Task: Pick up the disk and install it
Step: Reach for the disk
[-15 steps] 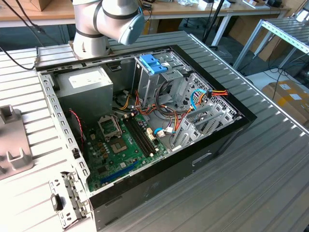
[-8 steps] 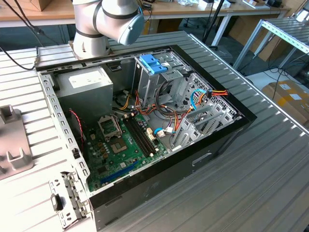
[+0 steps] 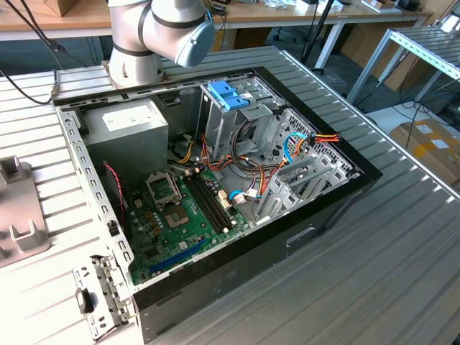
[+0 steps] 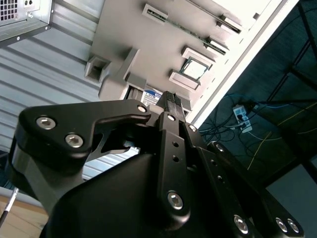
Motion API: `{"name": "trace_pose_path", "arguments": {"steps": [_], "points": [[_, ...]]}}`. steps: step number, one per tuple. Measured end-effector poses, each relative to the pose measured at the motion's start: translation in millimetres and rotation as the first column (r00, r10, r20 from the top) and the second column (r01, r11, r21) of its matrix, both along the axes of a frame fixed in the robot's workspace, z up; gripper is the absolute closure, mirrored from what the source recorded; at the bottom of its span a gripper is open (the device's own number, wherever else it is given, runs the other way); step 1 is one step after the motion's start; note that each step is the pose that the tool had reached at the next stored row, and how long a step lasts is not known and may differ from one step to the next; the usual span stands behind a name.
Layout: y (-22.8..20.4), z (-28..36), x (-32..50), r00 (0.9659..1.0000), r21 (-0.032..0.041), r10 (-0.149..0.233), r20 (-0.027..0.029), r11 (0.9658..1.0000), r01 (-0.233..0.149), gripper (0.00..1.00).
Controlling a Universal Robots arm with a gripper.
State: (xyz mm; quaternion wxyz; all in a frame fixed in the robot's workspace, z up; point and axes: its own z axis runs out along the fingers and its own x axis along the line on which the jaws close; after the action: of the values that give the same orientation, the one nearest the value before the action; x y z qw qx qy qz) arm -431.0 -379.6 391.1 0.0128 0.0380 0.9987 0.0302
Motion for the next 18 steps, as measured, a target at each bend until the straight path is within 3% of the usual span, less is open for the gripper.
{"name": "trace_pose_path", "arguments": {"steps": [18], "points": [[8.0, -2.1, 0.0, 1.0, 0.0, 0.0, -0.0001, 1.0, 0.0, 0.89]]}}
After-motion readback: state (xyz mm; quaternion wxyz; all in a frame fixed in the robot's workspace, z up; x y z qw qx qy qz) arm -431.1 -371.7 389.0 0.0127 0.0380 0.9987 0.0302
